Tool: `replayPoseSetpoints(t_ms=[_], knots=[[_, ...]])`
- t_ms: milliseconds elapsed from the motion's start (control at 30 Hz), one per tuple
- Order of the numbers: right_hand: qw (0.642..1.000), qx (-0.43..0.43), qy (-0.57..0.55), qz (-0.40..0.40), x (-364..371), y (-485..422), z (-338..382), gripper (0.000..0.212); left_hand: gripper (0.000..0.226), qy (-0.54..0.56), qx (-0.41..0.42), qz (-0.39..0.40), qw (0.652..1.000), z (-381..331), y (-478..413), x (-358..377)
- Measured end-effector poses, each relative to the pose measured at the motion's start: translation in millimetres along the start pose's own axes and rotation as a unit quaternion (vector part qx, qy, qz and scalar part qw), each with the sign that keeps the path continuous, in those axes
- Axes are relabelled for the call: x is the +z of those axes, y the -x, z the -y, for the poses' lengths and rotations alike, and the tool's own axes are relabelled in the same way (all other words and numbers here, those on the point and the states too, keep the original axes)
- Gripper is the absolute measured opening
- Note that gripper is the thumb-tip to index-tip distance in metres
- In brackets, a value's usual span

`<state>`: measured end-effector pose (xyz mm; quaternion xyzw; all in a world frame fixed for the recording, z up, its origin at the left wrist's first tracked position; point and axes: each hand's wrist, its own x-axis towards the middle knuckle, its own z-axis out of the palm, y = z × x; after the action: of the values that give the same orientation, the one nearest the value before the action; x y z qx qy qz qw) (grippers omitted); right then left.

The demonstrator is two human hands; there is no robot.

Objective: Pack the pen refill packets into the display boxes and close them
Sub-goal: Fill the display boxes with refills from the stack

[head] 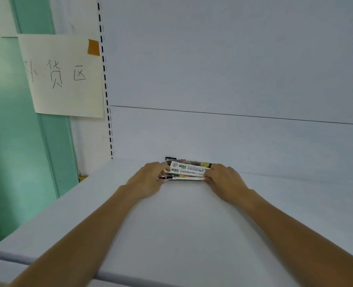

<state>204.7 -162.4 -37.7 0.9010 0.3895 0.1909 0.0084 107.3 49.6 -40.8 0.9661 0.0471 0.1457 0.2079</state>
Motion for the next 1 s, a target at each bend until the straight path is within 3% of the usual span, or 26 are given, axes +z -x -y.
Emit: replayPoseSetpoints(t_ms=[100, 233, 333, 400, 533, 600, 700, 800, 1000], knots=[[1.000, -0.005, 0.007, -0.004, 2.3, 1.3, -1.4, 0.024, 0.042, -0.057, -0.031, 0.000, 0.998, -1.5, 0.0, -3.2], [0.998, -0.034, 0.031, -0.043, -4.9, 6.8, -0.6, 0.008, 0.040, -0.090, -0.069, 0.044, 0.993, -5.6, 3.8, -14.9], [0.998, -0.016, 0.044, -0.033, -9.1, 9.2, 0.2, 0.016, 0.040, -0.126, -0.077, 0.071, 0.986, -9.6, 8.6, -29.7], [0.999, -0.003, 0.035, -0.005, -9.7, 9.6, 0.7, 0.021, 0.036, -0.142, -0.088, 0.060, 0.984, -9.1, 15.5, -35.3], [1.000, -0.006, 0.016, -0.024, -11.6, 13.5, 8.6, 0.023, 0.024, -0.173, -0.136, -0.020, 0.975, -3.1, 34.6, -32.9], [0.999, 0.005, -0.017, -0.032, -13.7, 13.4, 15.4, 0.022, 0.019, -0.139, -0.170, -0.064, 0.973, -0.8, 43.0, -31.1], [0.996, 0.017, -0.059, -0.057, -20.1, 10.2, 25.7, 0.025, 0.015, -0.003, -0.186, -0.110, 0.976, -5.0, 47.8, -28.8], [0.995, 0.025, -0.077, -0.055, -23.5, 7.3, 36.7, 0.022, 0.009, 0.129, -0.195, -0.101, 0.967, -17.2, 45.6, -26.4], [0.994, 0.034, -0.097, 0.042, -13.0, 10.4, 41.9, 0.023, 0.009, 0.311, -0.238, -0.057, 0.918, -37.3, 49.3, -17.0]])
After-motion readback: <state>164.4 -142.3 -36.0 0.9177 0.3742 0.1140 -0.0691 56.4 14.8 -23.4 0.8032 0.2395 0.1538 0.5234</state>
